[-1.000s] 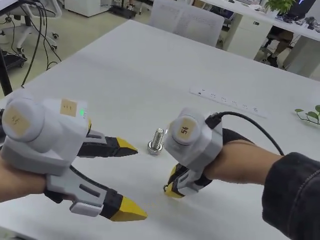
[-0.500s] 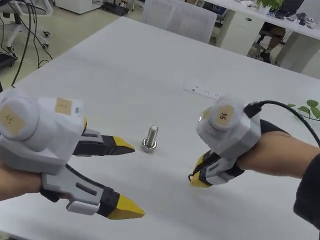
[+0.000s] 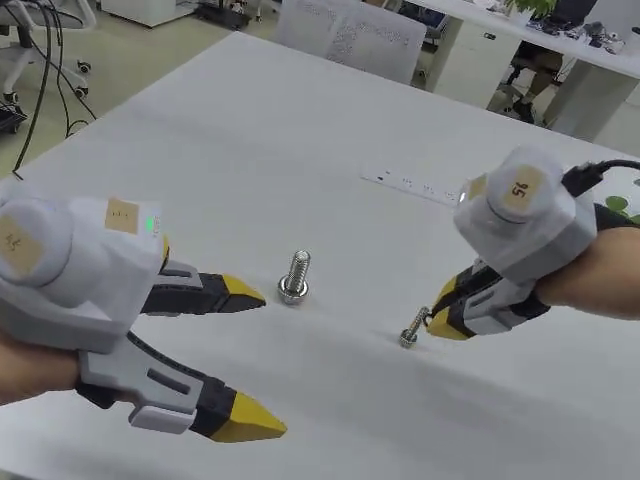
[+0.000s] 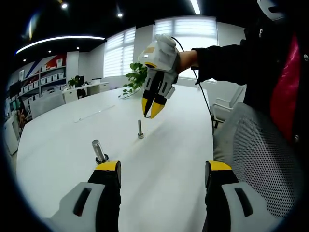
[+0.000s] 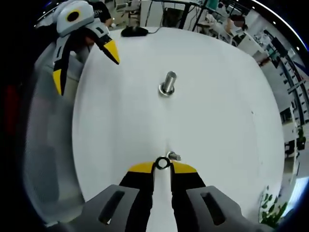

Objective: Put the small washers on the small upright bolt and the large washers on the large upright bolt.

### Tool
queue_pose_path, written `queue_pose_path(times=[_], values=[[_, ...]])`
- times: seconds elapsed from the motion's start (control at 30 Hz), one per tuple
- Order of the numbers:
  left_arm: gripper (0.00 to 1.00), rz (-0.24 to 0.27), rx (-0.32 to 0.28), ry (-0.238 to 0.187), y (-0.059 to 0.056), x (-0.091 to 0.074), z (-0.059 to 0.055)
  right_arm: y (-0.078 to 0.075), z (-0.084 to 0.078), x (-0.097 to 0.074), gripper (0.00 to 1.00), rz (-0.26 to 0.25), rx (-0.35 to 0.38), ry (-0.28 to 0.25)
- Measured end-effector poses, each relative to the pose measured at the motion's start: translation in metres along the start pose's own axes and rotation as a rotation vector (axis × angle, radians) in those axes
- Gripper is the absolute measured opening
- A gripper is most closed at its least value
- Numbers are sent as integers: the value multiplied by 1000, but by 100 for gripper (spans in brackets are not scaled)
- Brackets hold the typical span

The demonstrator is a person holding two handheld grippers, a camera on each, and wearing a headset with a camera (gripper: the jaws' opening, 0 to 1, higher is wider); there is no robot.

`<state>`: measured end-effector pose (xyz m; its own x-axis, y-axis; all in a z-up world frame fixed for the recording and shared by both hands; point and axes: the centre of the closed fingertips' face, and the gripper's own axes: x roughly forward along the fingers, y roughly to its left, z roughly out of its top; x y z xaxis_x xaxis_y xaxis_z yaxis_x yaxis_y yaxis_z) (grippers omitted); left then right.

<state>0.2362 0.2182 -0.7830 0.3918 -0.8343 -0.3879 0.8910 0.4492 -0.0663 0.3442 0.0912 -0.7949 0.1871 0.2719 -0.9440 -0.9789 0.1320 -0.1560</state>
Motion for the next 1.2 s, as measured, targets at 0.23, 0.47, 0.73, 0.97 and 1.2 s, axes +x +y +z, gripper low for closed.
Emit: queue_pose_path(times=[0.23,0.47,0.73,0.97,1.2], values=[[70,-2,-2,6,-1,1,-1,-14,3,1,14,-25,7,-4],[70,5,-6,7,-1,0,-2,-16,5,9,14,-21,0,1],[70,12,-10,10,0,0,-2,-18,-2,18,14,-6,-3,28],[70,17,-13,9,1,-1,-2,-19,-3,22,14,2,-2,31],[70,23,-15,9,3,-1,-3,-19,-4,28,14,17,4,33]])
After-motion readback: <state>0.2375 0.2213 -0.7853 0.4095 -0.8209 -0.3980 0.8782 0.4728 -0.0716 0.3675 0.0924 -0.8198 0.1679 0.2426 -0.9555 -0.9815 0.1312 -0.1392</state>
